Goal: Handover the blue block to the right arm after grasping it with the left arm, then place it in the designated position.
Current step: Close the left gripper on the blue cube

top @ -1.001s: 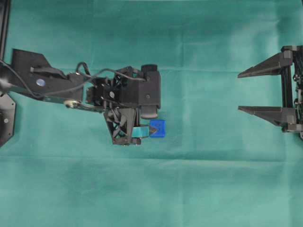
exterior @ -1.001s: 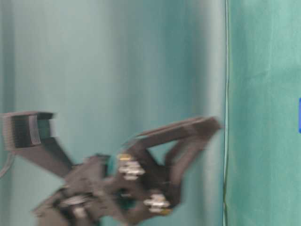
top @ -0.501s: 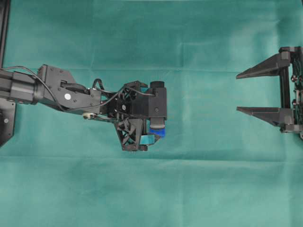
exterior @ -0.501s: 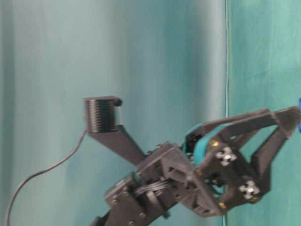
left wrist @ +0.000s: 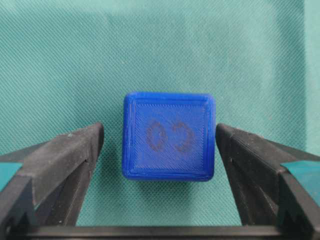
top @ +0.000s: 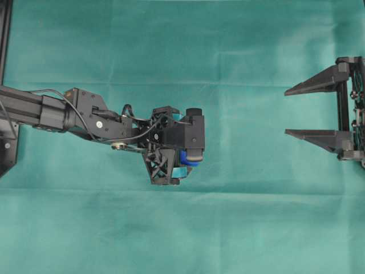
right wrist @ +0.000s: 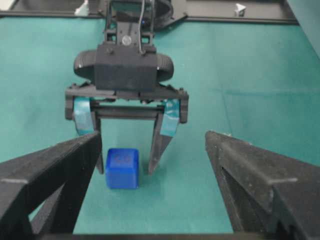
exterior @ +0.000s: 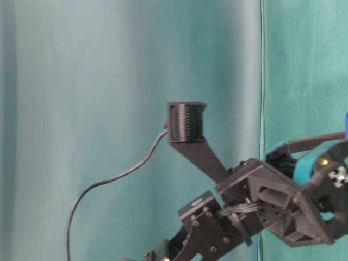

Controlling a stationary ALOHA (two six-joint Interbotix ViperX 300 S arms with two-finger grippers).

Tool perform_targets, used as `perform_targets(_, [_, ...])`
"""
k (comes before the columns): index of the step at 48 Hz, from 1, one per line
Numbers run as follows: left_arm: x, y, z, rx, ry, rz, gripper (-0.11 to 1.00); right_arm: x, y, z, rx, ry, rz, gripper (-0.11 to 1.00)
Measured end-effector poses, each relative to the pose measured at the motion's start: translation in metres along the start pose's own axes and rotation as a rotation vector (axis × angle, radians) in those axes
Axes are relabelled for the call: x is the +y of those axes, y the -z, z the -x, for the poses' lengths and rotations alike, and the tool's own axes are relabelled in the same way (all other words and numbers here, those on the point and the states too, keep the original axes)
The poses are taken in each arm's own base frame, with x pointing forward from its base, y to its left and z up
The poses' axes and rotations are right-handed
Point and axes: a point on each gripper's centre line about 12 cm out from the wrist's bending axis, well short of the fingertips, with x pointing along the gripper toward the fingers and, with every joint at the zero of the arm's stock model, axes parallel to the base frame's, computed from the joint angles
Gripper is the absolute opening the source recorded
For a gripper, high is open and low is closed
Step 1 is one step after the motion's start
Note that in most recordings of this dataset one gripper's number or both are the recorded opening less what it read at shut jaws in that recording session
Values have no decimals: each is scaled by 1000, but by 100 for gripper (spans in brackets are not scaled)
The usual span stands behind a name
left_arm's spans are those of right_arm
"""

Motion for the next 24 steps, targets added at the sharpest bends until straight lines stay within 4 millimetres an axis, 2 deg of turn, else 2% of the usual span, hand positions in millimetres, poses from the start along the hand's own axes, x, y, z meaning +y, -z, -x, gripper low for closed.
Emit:
perform_targets(10, [1, 1, -1, 0, -1, 0, 95, 0, 0, 0, 0, 0, 2, 94])
perform_targets(14, [1, 1, -1, 0, -1, 0, 78, 0, 0, 0, 0, 0, 2, 94])
perform_targets(19, [1, 1, -1, -3, -1, -3, 49, 0, 0, 0, 0, 0, 2, 94])
perform_targets(24, [0, 1, -1, -2, 0, -6, 47, 0, 0, 0, 0, 1, 1, 94])
